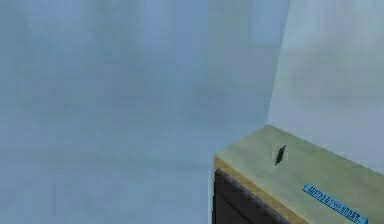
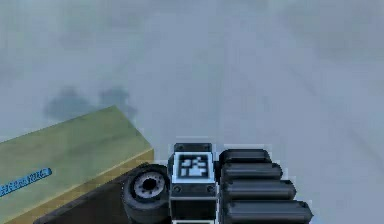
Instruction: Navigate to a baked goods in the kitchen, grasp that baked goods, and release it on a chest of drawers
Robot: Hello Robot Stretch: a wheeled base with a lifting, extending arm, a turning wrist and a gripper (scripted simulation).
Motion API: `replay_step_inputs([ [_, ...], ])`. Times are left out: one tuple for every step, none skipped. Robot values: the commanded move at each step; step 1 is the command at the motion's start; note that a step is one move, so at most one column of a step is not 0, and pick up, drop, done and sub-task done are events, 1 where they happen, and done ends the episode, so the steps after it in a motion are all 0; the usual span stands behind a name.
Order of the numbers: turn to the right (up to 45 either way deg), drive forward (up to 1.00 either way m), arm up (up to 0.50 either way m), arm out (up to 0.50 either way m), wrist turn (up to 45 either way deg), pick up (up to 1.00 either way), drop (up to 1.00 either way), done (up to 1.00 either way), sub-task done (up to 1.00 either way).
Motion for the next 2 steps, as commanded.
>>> replay_step_inputs([
  [42.0, 0.0, 0.0, 0.0, 0.0, 0.0, 0.0, 0.0, 0.0],
  [-45.0, 0.0, 0.0, 0.0, 0.0, 0.0, 0.0, 0.0, 0.0],
])
